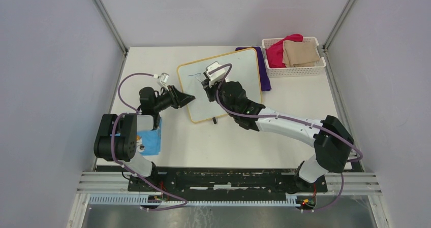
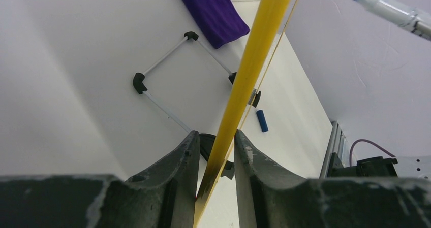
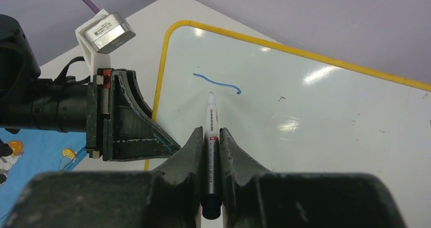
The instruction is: Write a sentence on the whiteboard
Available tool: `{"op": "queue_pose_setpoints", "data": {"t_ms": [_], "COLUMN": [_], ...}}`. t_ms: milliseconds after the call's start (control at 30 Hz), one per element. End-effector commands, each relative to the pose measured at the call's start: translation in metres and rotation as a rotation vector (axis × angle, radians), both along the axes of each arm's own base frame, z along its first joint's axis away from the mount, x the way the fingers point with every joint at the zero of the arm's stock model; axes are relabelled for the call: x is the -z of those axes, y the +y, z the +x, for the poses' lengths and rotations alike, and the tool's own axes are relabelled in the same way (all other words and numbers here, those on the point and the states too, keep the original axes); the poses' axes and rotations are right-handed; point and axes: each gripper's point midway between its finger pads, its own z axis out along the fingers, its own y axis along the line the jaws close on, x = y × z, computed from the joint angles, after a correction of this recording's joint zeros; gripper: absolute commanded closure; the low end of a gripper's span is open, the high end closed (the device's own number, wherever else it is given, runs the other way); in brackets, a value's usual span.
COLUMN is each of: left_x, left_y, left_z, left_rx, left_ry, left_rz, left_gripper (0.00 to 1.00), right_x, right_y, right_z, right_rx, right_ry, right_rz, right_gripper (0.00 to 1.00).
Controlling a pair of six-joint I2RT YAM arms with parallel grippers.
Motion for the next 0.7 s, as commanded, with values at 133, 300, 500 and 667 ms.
{"op": "queue_pose_setpoints", "data": {"t_ms": [133, 300, 500, 667], "left_x": [-0.008, -0.008, -0.009, -0.01], "left_y": [-0.001, -0.001, -0.001, 0.0], "left_z": [0.005, 0.005, 0.005, 0.006], "left_rx": [0.009, 0.008, 0.008, 0.007], "left_ry": [-0.07, -0.07, -0.074, -0.076], "left_rz": [0.037, 0.038, 0.039, 0.041], "left_gripper": [0.63, 0.63, 0.63, 0.63], "right_x": [-0.021, -0.019, -0.017, -0.007], "right_y": [0.011, 0.013, 0.016, 0.015], "right_z": [0.01, 0.014, 0.017, 0.017], "right_rx": [0.02, 0.036, 0.041, 0.046], "right_ry": [-0.024, -0.02, -0.018, -0.005], "right_rz": [0.06, 0.062, 0.057, 0.034], "right_gripper": [1.0, 1.0, 1.0, 1.0]}}
